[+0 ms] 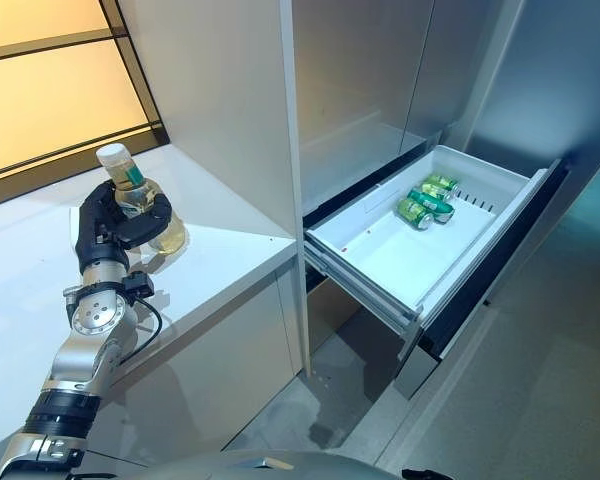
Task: Put drinks into fridge and close the fridge
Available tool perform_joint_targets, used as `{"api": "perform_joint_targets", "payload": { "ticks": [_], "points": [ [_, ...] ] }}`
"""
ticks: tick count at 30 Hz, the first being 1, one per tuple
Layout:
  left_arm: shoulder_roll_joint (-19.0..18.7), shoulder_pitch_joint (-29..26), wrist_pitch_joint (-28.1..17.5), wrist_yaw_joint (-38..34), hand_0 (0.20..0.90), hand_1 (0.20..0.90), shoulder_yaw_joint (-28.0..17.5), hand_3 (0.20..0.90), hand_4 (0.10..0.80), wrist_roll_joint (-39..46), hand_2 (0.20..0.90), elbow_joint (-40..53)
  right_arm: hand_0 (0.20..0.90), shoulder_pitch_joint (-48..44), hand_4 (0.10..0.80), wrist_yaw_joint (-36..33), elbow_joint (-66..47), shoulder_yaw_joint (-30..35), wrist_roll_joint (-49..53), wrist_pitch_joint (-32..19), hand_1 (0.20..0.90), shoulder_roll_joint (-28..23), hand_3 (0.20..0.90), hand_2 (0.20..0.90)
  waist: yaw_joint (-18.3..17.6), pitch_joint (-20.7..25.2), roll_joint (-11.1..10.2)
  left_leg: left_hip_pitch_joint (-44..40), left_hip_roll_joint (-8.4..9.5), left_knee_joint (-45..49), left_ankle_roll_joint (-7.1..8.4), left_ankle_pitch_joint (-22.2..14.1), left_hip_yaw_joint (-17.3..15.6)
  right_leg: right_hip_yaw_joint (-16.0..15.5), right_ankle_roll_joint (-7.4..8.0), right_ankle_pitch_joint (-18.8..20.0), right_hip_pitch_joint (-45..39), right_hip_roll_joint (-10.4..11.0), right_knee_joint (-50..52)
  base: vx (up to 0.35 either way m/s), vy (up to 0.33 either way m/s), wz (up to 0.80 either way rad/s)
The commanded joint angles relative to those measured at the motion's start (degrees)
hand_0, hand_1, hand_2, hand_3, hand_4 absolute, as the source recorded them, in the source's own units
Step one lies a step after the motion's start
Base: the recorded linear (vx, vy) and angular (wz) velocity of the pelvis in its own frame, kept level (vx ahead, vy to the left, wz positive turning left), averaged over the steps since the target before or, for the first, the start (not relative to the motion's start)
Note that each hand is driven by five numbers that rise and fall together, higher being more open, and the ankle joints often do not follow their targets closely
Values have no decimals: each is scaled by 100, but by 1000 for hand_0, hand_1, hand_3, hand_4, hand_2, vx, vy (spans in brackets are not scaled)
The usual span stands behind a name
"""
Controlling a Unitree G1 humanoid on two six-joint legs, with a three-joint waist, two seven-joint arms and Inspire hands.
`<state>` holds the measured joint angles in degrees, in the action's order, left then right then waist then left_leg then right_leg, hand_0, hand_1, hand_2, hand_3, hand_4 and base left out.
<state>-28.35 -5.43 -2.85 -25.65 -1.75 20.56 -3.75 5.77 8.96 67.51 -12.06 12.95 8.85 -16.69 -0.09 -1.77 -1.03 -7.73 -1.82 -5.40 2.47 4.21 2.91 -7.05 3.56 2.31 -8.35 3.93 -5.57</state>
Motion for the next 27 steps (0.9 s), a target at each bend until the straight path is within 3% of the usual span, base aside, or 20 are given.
{"api": "perform_joint_targets", "payload": {
  "ticks": [1,8,14,20,27],
  "points": [
    [-198,-1341,-841,-94,300,300,-102,200,100,-60,300,-144,900,-276,800,214,-32,-163,-13,-3,900,296,900,900,24,-8,80,-157,405,40,-234,-843,-158,-126,74,-443,-102,-233,101,0,0,0],
    [-216,-1371,-1035,-161,300,300,-143,200,100,-79,300,-124,900,-293,800,193,-31,-165,-90,-68,900,279,900,900,27,-13,80,-148,409,40,-236,-839,-158,-131,74,-440,-98,-225,102,0,0,0],
    [-269,-1400,-1262,-156,300,300,-226,200,100,-68,300,77,900,-322,800,72,-74,-367,-772,-281,900,190,900,900,59,-1,64,-137,405,40,-223,-841,-144,-152,83,-436,-97,-210,94,0,0,0],
    [-335,-1474,-1325,35,300,300,-176,200,100,43,300,444,900,-476,800,142,-458,-961,-1891,-650,900,32,900,900,141,-10,45,-114,407,40,-211,-829,-100,-196,78,-441,-106,-196,81,0,0,0],
    [-322,-1461,-1357,200,300,300,14,200,100,56,300,941,900,-741,800,618,-1682,-1764,-2563,-682,900,-137,900,900,277,-13,10,-69,432,40,-196,-803,30,-292,72,-444,-116,-174,64,-9,-3,4]
  ]
}}
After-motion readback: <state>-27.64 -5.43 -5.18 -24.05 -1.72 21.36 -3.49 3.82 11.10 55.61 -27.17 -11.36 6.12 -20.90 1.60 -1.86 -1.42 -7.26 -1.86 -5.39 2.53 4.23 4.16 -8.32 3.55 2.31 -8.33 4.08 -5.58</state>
